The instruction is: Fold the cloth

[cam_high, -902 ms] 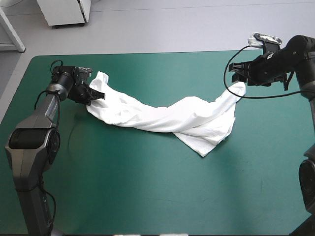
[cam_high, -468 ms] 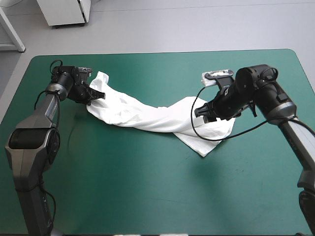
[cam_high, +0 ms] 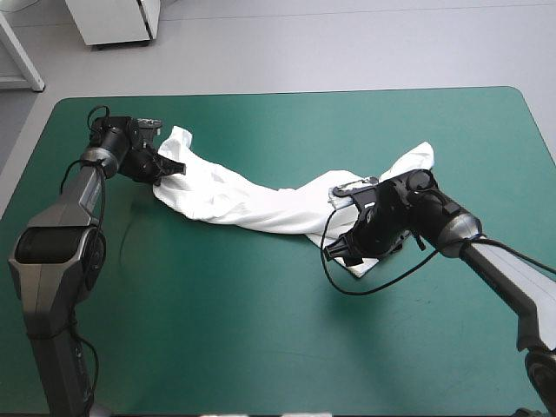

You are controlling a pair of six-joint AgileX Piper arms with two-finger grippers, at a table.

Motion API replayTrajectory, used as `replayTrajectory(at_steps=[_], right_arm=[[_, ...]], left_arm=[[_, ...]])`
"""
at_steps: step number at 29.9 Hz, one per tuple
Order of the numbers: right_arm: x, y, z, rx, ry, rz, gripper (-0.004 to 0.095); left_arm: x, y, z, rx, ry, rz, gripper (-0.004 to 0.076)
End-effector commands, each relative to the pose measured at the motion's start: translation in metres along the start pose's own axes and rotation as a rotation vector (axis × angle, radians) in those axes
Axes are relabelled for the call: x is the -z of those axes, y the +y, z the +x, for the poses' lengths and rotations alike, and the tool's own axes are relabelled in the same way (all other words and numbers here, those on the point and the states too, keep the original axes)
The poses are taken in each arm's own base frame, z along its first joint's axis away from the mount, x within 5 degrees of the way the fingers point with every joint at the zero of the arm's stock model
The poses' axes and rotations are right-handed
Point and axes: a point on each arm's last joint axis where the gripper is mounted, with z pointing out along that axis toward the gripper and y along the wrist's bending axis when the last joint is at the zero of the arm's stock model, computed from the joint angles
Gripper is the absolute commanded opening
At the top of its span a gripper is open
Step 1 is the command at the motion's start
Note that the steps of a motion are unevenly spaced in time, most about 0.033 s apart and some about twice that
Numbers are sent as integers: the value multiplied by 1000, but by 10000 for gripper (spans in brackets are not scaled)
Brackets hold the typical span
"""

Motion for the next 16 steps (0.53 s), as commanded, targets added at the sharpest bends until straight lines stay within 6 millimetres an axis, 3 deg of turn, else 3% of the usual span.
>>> replayTrajectory(at_steps=[1,16], right_arm=[[8,-1,-1,8,-86,10,511],[-45,-1,-7,2,27,-12,510]], left_arm=[[32,-3,-10,17,-98,23,-22],[32,-5,-10,16,-104,44,-22]])
